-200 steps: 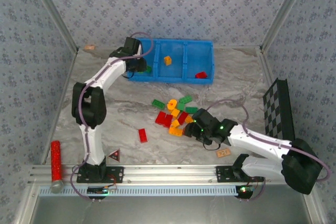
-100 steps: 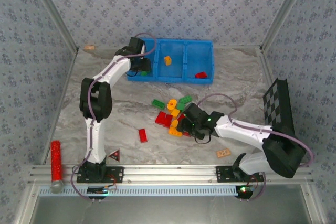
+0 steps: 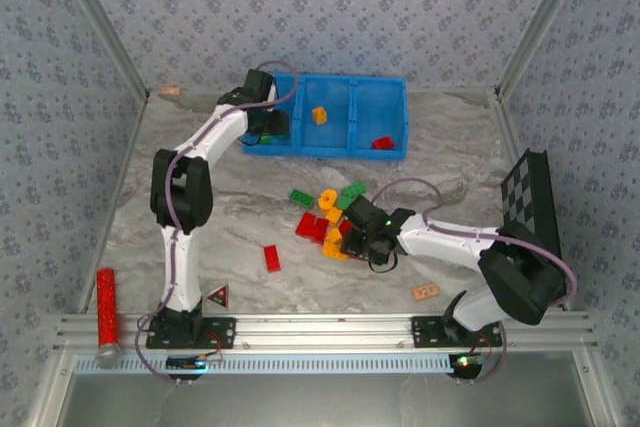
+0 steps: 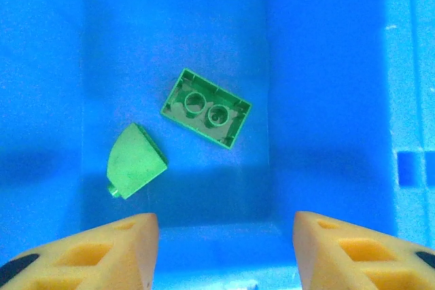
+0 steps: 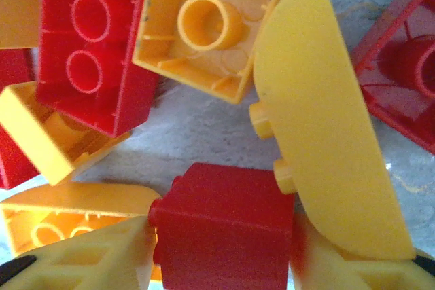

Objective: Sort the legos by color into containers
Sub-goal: Pick up the lego from the bottom-center of the table, then place the lego in the container.

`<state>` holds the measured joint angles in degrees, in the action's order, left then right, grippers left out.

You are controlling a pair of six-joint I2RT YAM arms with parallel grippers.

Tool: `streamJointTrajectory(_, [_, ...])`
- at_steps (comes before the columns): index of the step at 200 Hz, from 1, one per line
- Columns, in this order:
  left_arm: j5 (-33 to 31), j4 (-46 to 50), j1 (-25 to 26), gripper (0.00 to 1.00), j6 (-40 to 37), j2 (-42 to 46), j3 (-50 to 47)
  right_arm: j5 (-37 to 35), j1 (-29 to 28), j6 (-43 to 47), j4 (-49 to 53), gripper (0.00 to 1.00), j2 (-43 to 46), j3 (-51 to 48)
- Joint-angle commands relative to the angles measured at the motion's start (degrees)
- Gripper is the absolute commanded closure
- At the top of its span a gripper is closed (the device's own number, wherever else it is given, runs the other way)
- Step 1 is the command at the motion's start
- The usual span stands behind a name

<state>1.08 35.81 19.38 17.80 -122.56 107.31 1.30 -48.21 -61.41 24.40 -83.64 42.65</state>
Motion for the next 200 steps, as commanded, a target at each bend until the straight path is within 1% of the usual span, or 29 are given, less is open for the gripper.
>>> streamJointTrajectory(1, [2.0, 1.72, -0.06, 0.45, -1.0, 6.55, -2.64, -0.87, 0.69, 1.32, 1.8, 0.5, -1.42, 1.86])
streamJointTrajectory(18, [2.77, 3.52, 0.37, 0.45, -1.44, 9.5, -5.33, -0.62, 1.01, 2.35, 1.68, 0.59, -1.87, 2.08])
streamJointTrajectory(37, [2.85, 5.05, 1.3, 0.44, -2.23, 13.79, -9.82, 0.05, 1.24, 3.74, 1.56, 0.6, -1.71, 2.34])
streamJointTrajectory(70, [3.55, 7.4, 3.12, 0.44, -2.42, 20.7, -16.69, 0.26, 1.16, 5.64, 4.59, 0.66, 0.26, 3.4])
streamJointTrajectory(87, [4.52, 9.57, 4.78, 0.43, -2.76, 23.56, -19.42, 0.78, 1.33, 6.83, 6.49, 0.66, 2.4, 3.75])
streamJointTrajectory(105, [4.63, 11.48, 6.77, 0.43, -2.96, 25.87, -22.21, 2.94, 2.02, 8.52, 7.16, 0.59, 3.83, 3.7])
streamJointTrajectory(121, [4.83, 11.68, 7.5, 0.43, -1.7, 27.46, -24.78, 2.66, 2.17, 8.89, 7.33, 0.58, 4.89, 3.0])
streamJointTrajectory(135, [5.8, 11.35, 7.78, 0.43, -0.49, 28.62, -26.61, 2.77, 2.57, 8.88, 6.77, 0.62, 5.61, 1.87])
streamJointTrajectory(166, [7.66, 12.12, 9.73, 0.43, 2.06, 31.14, -28.51, 1.91, 3.01, 8.99, 8.14, 0.67, 8.62, 1.41])
streamJointTrajectory(182, [9.57, 13.01, 12.18, 0.42, 4.03, 32.01, -28.99, 2.01, 3.83, 9.79, 9.73, 0.68, 10.92, 2.78])
streamJointTrajectory(200, [12.69, 13.84, 16.29, 0.42, 7.02, 32.12, -29.41, 1.85, 5.16, 11.06, 15.03, 0.68, 13.5, 6.03])
